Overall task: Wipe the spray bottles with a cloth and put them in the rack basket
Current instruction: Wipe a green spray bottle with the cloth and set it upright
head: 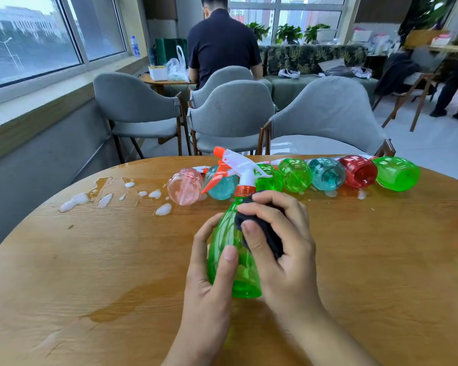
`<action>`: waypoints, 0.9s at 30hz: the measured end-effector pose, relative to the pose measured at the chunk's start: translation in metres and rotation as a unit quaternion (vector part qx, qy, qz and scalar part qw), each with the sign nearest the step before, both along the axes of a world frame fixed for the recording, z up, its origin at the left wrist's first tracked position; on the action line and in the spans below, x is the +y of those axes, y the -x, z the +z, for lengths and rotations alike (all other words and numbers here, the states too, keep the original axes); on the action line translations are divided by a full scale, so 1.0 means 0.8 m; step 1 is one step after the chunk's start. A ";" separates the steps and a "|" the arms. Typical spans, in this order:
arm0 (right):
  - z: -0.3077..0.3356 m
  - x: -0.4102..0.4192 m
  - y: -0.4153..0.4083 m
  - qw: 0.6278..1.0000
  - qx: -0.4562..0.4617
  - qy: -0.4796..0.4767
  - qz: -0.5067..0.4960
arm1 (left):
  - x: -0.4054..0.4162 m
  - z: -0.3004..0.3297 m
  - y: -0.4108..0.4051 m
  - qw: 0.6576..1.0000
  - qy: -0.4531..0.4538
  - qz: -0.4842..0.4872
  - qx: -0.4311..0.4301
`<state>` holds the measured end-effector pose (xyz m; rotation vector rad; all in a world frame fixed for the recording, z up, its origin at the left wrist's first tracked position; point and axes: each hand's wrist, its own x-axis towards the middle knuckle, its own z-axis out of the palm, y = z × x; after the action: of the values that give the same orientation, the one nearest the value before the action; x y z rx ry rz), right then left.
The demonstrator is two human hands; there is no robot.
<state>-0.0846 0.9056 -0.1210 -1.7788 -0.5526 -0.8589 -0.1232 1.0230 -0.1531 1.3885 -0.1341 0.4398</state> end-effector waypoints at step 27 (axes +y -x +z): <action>-0.018 0.025 0.021 0.987 -0.050 0.131 0.082 | 0.011 0.004 -0.006 0.999 -0.005 0.034 0.024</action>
<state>-0.1011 0.9258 -0.1353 -1.9017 -0.9002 -0.7904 -0.1181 1.0319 -0.1497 1.4163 -0.0505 0.4618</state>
